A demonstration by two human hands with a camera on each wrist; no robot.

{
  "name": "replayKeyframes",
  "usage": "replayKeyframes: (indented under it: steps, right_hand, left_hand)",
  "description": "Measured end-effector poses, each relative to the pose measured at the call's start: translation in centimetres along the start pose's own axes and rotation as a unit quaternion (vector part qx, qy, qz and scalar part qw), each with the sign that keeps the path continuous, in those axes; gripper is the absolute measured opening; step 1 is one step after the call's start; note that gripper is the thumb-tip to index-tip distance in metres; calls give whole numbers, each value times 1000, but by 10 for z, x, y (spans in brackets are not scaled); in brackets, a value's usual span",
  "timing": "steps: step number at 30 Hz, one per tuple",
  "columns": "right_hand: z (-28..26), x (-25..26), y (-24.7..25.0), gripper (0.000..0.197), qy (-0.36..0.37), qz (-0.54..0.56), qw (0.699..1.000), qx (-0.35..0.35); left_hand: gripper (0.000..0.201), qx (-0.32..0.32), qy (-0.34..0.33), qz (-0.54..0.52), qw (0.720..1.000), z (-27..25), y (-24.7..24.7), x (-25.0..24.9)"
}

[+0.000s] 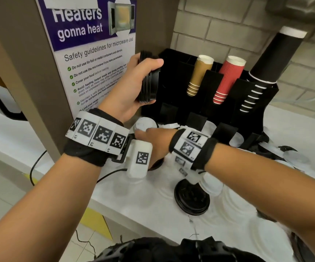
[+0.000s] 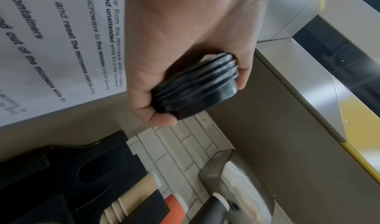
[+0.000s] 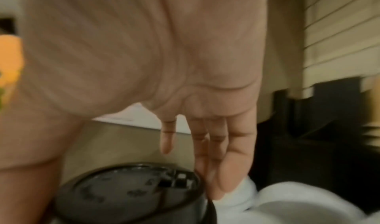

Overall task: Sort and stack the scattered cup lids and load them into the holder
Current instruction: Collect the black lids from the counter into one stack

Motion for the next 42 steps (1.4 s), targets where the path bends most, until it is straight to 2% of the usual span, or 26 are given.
replayKeyframes:
  steps: [3,5,8,9,11,13,15,19,23,29,31,32,33,34,35,37,38,40,42]
  right_hand:
    - [-11,-38,27,87,-56,-24,998,-15]
    - [-23,-64,43,80,-83,-17,996,-41]
    - [-44,-93,64,64,-63,118,981,-138]
    - [-49,-98,67,57,-50,200,964,-168]
    - [-59,-99,70,48,-8,375,906,-194]
    - [-64,-91,67,49,47,476,856,-194]
    - [-66,-80,64,52,87,491,846,-190]
    - [-65,-68,60,59,111,476,851,-192]
    - [-64,-65,56,63,115,477,846,-209]
    - [-58,-66,53,61,137,470,845,-217]
    - [-54,-71,54,55,146,527,812,-204]
    - [-51,-74,54,47,136,563,789,-205]
    - [-46,-77,54,37,115,577,780,-214]
    - [-40,-78,54,30,81,549,800,-229]
    - [-33,-77,52,27,48,474,847,-233]
    - [-11,-63,41,35,34,253,951,-175]
    - [2,-52,31,43,35,150,980,-128]
    - [28,-33,13,57,49,-1,997,-57]
    - [56,-19,-1,71,58,-107,993,-6]
  left_hand:
    - [21,1,11,-12,1000,-2,-2,14]
    - [16,-7,28,-39,999,-6,-5,30]
    - [34,-19,61,-58,996,-14,-9,52]
    - [44,-25,70,-62,995,-16,-10,57]
    - [62,-27,86,-80,993,-18,-13,63]
    - [69,-12,102,-100,990,-18,-18,68]
    - [66,1,114,-107,988,-18,-23,72]
    - [59,26,116,-98,988,-19,-30,74]
    - [68,6,104,-108,989,-20,-31,74]
    - [67,-18,106,-86,990,-20,-30,77]
    - [63,-26,108,-59,992,-18,-25,70]
    - [58,-32,100,-48,993,-16,-21,63]
    - [51,-39,85,-38,995,-13,-17,54]
    - [43,-47,66,-29,996,-10,-13,45]
    - [37,-51,49,-20,997,-7,-10,36]
    - [29,-41,23,-4,999,-1,-10,19]
    - [28,-32,15,0,999,1,-11,13]
    - [29,-15,4,2,1000,3,-14,5]
    - [31,-9,-3,3,1000,3,-15,0]
Point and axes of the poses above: each hand's wrist, its own z-axis towards the middle knuckle, its own y-axis out of the back of the hand, x = y × z, the point moved 5 cm from there along z, towards the middle knuckle, and after that the axes turned 9 degrees about z, right-handed, at the moved point
